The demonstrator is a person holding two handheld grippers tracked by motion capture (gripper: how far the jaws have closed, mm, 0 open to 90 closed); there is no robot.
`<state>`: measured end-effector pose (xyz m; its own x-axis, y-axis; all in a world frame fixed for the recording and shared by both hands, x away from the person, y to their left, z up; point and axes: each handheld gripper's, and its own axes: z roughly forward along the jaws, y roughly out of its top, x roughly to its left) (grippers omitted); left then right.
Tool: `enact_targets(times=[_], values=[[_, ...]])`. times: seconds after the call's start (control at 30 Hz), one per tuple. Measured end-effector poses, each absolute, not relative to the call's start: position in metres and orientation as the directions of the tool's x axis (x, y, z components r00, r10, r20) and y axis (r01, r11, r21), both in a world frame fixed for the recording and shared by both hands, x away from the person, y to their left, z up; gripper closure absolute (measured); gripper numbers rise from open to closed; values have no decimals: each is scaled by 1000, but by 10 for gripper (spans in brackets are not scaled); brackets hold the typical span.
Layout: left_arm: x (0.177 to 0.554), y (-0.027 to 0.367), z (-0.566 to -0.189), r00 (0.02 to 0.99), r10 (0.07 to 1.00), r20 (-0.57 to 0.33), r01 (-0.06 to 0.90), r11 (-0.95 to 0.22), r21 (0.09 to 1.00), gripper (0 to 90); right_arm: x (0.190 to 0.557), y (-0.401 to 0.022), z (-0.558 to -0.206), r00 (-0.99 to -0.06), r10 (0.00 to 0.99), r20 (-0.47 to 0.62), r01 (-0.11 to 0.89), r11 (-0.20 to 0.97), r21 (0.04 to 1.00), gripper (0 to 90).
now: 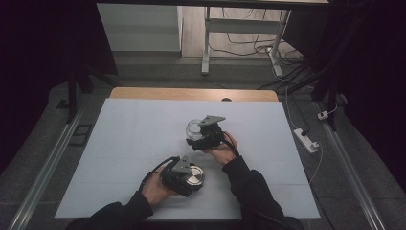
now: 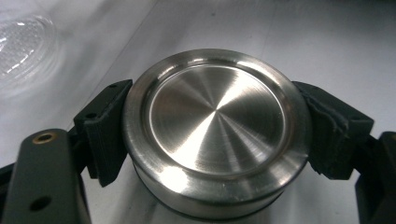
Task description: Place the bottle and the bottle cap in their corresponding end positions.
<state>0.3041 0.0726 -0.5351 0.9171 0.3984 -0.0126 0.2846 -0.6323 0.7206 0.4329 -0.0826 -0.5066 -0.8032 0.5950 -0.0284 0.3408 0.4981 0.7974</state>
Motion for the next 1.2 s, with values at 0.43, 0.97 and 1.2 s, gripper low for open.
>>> enact_targets(times=[0.43, 0.97, 1.2], values=[[309, 69, -542, 920, 391, -22, 301, -670, 679, 192, 437, -83, -514, -805, 591, -47, 333, 517, 789, 149], [309, 67, -542, 921, 388, -25, 303, -677, 671, 138, 435, -79, -517, -814, 579, -50, 335, 538, 773, 20], [309, 68, -542, 920, 390, -32, 311, -679, 665, 92, 433, -82, -511, -813, 581, -43, 332, 523, 785, 5]])
